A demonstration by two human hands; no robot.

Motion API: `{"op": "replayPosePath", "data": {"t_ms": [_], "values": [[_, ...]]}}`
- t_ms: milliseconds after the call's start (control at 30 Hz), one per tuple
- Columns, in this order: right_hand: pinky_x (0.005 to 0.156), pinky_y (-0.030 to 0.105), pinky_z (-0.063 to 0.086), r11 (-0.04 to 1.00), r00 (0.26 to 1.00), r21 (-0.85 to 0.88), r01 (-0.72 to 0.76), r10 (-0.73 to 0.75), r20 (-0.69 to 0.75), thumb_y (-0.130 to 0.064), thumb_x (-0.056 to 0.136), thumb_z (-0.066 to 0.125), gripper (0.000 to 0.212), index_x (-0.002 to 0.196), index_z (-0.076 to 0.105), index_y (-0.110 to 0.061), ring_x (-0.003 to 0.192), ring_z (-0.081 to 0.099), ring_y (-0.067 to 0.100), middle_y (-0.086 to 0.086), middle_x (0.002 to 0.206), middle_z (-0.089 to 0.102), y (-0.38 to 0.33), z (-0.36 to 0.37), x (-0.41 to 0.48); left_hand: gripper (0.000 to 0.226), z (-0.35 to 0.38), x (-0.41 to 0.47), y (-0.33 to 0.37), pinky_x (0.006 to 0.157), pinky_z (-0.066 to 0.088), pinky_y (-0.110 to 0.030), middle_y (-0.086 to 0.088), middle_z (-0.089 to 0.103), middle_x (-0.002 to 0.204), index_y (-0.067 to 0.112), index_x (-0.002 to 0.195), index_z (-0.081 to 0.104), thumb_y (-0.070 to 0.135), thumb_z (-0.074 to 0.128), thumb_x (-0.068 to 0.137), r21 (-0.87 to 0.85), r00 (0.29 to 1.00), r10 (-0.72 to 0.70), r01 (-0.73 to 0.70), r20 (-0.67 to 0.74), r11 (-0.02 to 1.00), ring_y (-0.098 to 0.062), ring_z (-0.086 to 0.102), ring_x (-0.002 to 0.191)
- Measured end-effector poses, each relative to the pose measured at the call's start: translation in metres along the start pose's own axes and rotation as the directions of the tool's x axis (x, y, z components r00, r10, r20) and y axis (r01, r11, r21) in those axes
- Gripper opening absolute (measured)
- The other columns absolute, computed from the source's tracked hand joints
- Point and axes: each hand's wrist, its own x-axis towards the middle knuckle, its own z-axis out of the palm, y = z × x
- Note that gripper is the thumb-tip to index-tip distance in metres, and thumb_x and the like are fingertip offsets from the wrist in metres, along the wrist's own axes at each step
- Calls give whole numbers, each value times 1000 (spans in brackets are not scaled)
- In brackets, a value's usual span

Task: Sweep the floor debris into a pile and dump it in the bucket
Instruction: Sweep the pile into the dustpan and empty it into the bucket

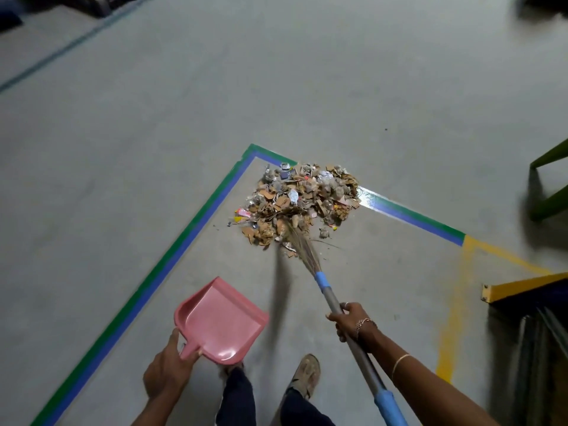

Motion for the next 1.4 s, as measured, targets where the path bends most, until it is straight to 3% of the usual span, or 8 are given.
{"op": "replayPosePath", "data": {"t_ms": [367,567,733,933,1067,1200,1300,1400], "values": [[40,24,37,971,958,225,-74,7,285,-4,92,63,9,93,56,2,42,42,19,12,56,47,-41,96,27,86,-22,37,13,80,49,-38,-13,69,115,29,154,32,69,61,84,27,997,-59,61,-46,998,-35,65,103],[39,25,38,972,918,166,-166,91,387,-8,90,64,12,86,55,-1,40,45,20,12,54,50,-93,172,71,87,-29,69,-4,81,52,-38,-13,69,114,30,154,32,75,56,83,22,993,-110,111,-46,994,-34,66,101],[36,21,37,958,892,162,-236,147,428,-6,96,56,13,85,50,-2,34,43,16,9,50,47,-145,233,118,92,-27,110,-33,82,53,-37,-10,70,114,39,154,27,87,45,77,12,984,-173,174,-42,985,-32,68,100],[34,20,40,900,911,310,-305,181,369,-6,97,55,20,80,47,-2,30,44,16,9,46,46,-182,295,213,89,-27,180,-46,75,49,-39,-16,70,109,38,156,25,78,53,81,56,985,-158,162,-71,985,-37,68,96],[34,21,40,873,945,385,-299,214,247,-4,97,53,11,87,48,-2,32,43,17,11,53,44,-183,276,231,90,-27,210,-47,74,53,-40,-16,70,104,39,155,26,82,49,79,74,988,-151,154,-40,985,-37,68,91],[36,21,37,895,949,372,-244,142,281,-2,100,44,6,101,40,-6,38,40,14,9,60,39,-181,215,232,83,-31,236,-26,78,50,-40,-19,69,109,33,154,32,70,59,84,92,993,-120,118,15,989,-38,67,97],[42,23,40,919,918,318,-234,101,383,-1,96,47,19,113,41,-8,48,45,17,12,67,45,-173,158,208,84,-29,252,-11,75,50,-39,-16,70,104,33,154,33,69,61,83,117,996,-84,79,39,990,-37,68,92],[49,29,46,960,886,95,-262,200,417,1,79,51,44,122,47,-7,61,54,23,16,84,54,-161,107,177,80,-23,261,9,71,46,-36,-16,70,106,31,154,34,67,58,87,131,997,-56,48,53,990,-36,68,91]]}}
